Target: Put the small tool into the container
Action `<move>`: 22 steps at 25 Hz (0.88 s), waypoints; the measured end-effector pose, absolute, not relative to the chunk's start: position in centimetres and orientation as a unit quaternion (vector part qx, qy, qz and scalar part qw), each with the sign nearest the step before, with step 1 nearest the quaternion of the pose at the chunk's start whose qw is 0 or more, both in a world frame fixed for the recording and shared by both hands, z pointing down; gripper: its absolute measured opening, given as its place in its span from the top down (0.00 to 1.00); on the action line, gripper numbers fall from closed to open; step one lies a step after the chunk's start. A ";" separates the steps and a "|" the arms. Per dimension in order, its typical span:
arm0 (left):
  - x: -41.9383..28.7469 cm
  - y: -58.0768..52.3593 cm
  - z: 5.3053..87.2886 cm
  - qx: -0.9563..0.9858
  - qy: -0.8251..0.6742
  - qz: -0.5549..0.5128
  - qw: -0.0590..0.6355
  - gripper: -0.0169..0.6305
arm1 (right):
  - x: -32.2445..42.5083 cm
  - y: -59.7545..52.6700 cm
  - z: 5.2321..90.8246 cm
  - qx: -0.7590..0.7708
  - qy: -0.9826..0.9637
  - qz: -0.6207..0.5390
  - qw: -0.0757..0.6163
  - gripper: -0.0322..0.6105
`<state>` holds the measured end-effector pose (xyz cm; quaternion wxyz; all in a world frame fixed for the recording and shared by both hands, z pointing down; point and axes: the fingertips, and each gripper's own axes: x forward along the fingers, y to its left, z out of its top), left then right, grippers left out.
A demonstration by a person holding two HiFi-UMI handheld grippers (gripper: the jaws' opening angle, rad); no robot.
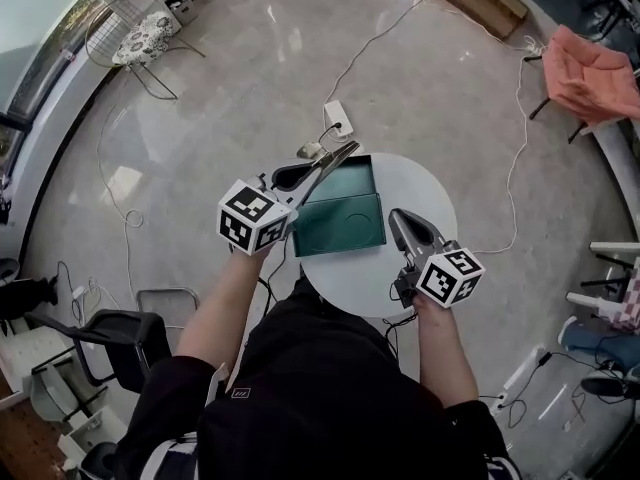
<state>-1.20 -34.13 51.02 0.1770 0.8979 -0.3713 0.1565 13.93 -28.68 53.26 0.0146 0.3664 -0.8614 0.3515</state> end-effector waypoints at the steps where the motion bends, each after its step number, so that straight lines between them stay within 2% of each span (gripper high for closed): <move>1: -1.2 -34.5 52.0 0.898 -0.366 0.163 0.181 0.96 | 13.7 -28.6 54.0 0.365 -0.859 0.357 0.022 0.94; 13: 0.1 -35.8 64.0 0.903 -0.275 0.250 0.214 0.95 | 11.6 -25.7 60.1 0.359 -0.831 0.416 0.081 0.94; 22: 2.5 -35.0 68.8 0.904 -0.205 0.301 0.223 0.95 | 12.7 -25.9 60.8 0.381 -0.812 0.435 0.080 0.94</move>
